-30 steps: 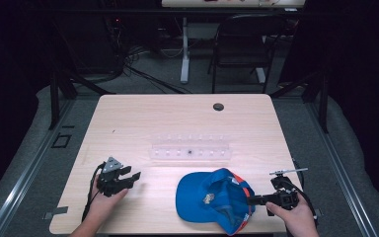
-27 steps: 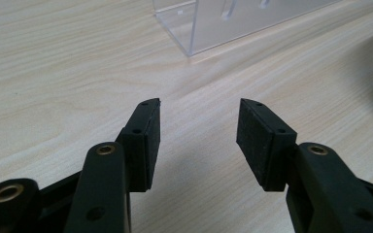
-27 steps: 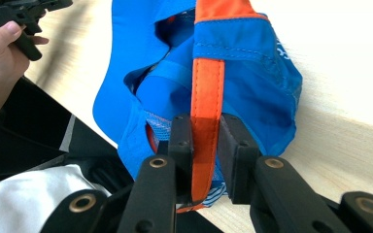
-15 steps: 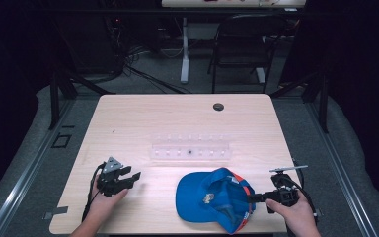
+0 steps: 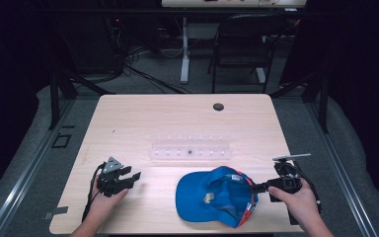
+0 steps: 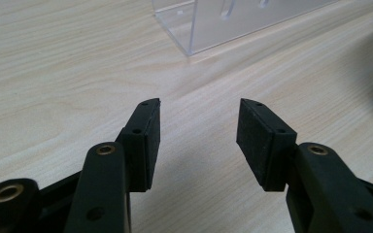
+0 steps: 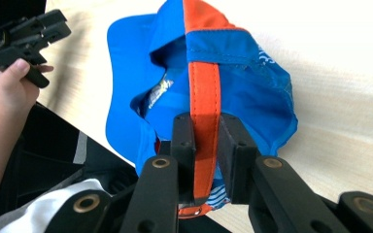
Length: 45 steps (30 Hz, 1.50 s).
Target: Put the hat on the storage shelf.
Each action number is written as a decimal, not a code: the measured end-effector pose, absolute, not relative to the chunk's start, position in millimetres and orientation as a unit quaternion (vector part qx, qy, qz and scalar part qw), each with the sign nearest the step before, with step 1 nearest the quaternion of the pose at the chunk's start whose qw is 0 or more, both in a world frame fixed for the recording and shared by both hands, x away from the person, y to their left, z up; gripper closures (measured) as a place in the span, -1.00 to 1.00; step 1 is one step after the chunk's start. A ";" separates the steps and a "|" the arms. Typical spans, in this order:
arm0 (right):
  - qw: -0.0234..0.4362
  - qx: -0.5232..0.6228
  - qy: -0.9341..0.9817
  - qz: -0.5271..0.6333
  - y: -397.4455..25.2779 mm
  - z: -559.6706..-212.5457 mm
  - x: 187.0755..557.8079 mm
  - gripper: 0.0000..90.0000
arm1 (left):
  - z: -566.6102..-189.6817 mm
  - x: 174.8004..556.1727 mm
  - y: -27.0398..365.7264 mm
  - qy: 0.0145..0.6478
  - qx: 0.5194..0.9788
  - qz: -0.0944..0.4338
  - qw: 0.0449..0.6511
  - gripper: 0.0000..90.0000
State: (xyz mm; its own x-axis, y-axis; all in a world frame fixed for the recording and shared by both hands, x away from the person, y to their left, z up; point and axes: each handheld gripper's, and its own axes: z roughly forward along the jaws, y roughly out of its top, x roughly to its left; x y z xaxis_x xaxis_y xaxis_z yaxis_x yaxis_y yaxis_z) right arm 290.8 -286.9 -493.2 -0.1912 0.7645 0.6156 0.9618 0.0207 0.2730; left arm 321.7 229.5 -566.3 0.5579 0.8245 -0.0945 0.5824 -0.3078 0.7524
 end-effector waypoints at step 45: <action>0.197 -0.624 -0.675 -0.341 -268.6 -426.7 321.2 0.74 | -566.7 321.0 227.7 0.443 0.792 0.158 0.389 0.14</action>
